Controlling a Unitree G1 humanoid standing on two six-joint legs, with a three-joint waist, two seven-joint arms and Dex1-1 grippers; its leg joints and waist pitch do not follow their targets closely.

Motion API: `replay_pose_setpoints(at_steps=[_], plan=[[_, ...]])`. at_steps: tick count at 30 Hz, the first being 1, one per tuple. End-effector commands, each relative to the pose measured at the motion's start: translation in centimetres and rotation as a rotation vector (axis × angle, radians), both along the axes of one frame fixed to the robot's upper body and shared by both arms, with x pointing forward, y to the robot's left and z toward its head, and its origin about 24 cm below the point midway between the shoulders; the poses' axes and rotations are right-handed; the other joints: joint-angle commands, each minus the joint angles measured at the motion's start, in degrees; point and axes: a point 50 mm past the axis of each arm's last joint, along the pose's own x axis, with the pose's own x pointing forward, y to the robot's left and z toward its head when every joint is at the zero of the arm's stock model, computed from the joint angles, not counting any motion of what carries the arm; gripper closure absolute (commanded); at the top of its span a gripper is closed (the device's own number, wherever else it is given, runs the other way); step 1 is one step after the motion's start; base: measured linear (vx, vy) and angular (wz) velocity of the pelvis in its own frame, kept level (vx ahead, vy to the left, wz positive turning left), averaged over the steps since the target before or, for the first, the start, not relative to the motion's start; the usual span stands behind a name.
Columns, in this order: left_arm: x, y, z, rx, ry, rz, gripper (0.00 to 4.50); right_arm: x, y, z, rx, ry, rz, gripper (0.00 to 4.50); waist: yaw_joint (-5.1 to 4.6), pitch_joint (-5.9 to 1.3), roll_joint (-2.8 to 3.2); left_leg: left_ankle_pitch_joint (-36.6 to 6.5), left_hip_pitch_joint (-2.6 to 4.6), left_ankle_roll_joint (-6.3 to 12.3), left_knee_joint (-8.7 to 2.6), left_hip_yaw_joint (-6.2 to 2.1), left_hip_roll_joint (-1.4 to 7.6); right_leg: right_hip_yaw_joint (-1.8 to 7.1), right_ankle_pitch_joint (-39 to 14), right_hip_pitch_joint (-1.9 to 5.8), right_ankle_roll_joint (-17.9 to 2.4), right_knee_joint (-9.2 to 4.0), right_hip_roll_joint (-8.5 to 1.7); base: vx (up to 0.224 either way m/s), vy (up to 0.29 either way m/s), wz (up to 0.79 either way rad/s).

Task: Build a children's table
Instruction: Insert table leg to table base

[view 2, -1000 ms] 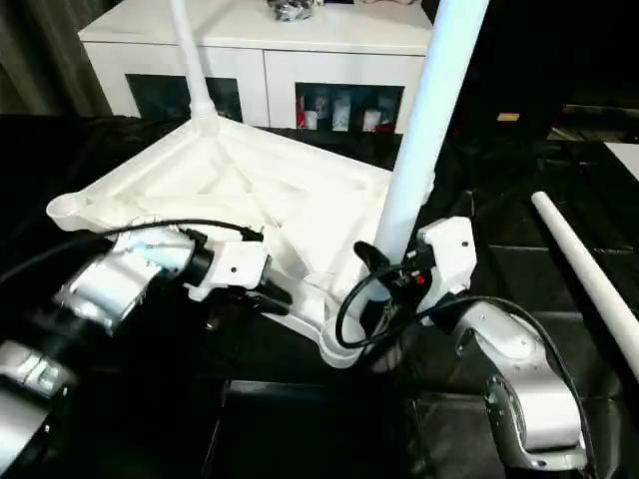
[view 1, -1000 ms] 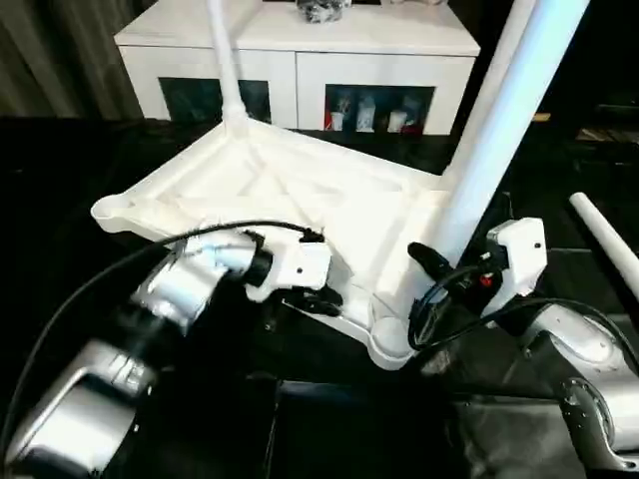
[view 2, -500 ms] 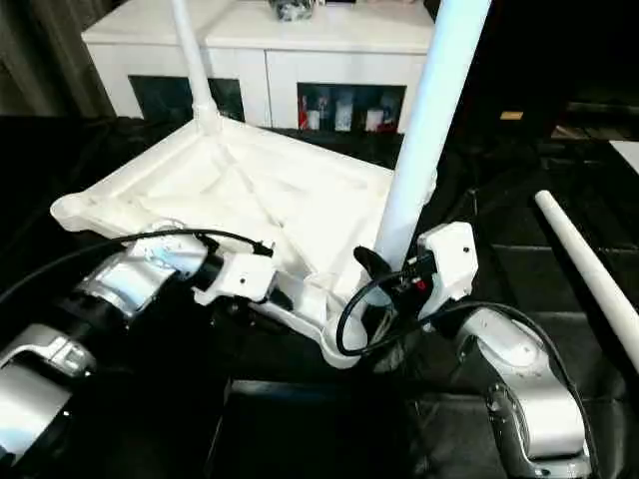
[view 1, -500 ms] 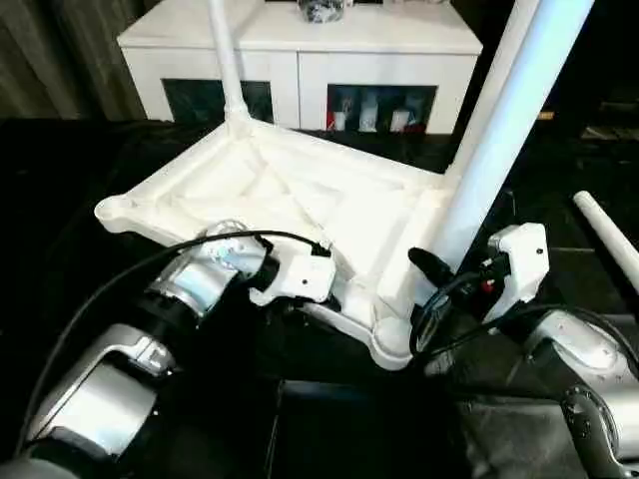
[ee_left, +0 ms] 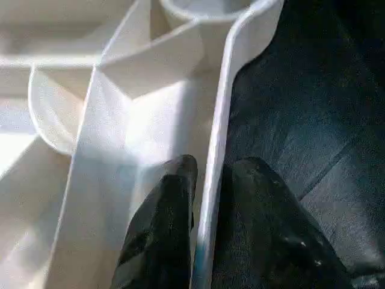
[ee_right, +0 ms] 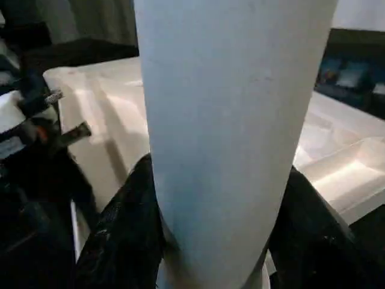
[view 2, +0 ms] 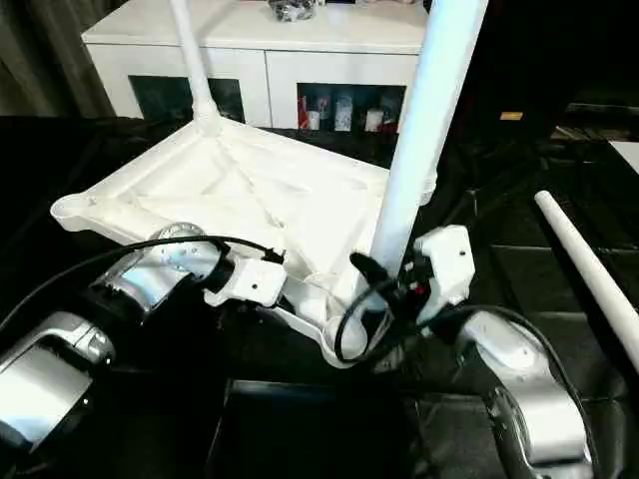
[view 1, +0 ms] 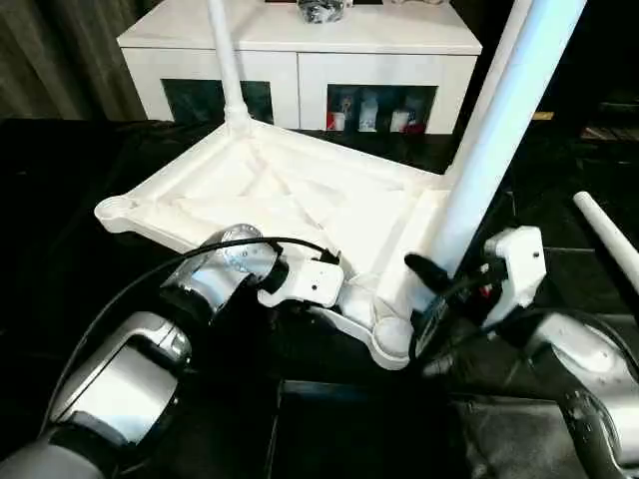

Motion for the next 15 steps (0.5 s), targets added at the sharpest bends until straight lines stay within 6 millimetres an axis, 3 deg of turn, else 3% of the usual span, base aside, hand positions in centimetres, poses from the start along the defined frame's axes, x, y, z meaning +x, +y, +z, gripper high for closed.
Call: replay_pose_setpoints(at_steps=[1,5,11,15], plan=[[0.3,-0.1,0.3,0.024,-0.017,-0.004,3.56,-0.2,0.2,0.7,0.003,-0.026,0.028,2.62,0.3,-3.99,-0.05,-8.06,0.3,2.32,-3.97,-1.16,3.19,2.23,-0.84,3.7,-17.12,-3.38,-4.56,0.0,0.0,0.0],[0.1,0.3,0.0,0.038,0.002,-0.009,3.95,-0.1,0.1,0.7,0.001,-0.03,0.018,2.62,0.34,-3.91,0.01,-8.56,0.34,1.97,-4.03,-1.15,3.17,2.25,-2.05,3.6,-17.06,-3.54,-4.54,0.0,0.0,0.0],[-0.1,0.7,-0.6,0.029,0.032,0.044,4.25,0.1,-0.1,0.8,0.0,-0.037,-0.005,2.62,0.11,-4.05,-0.03,-7.5,0.26,2.36,-4.0,-1.24,3.3,2.23,0.56,3.82,-17.72,-3.15,-4.69,0.0,0.0,0.0],[-0.3,1.3,-1.2,0.039,0.069,0.14,4.39,0.1,-0.2,0.8,0.004,-0.039,-0.013,2.62,-0.16,-3.85,-0.06,-8.23,0.23,2.7,-4.03,-1.14,3.25,2.22,-1.95,3.68,-17.67,-3.47,-4.63,0.0,0.0,0.0]])
